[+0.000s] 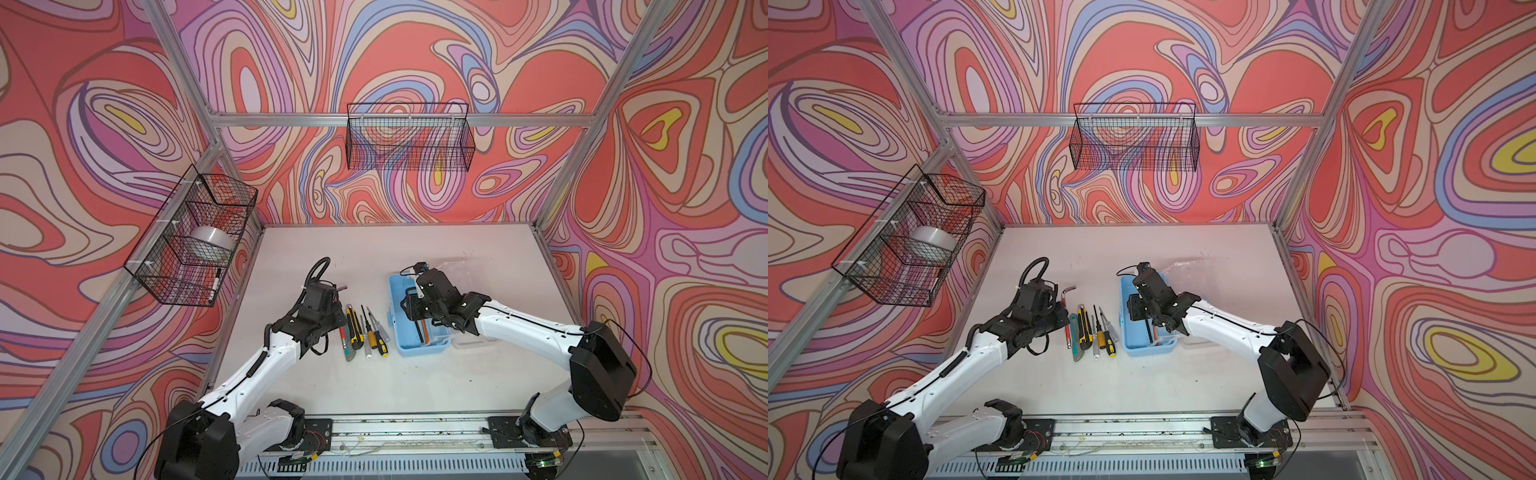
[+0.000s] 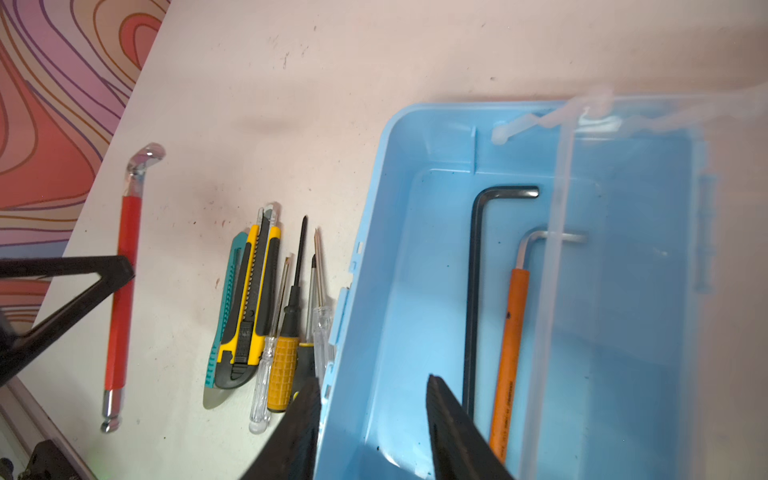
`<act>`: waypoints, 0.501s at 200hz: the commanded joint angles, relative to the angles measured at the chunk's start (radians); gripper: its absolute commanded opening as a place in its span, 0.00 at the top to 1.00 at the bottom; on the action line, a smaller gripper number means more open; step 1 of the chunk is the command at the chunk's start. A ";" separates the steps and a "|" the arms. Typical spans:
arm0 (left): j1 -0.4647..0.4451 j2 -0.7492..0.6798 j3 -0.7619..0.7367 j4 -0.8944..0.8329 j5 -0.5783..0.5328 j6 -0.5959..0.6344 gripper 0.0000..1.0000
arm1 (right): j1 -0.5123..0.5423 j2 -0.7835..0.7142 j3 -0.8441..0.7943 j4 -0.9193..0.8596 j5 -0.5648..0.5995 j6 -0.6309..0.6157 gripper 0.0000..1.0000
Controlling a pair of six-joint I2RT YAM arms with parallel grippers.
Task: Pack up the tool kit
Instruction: 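Carry the red hex key into the blue box and open the left gripper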
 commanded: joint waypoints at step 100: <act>-0.323 0.530 0.354 0.324 0.027 -0.188 1.00 | -0.133 -0.234 -0.096 -0.029 0.049 0.014 0.56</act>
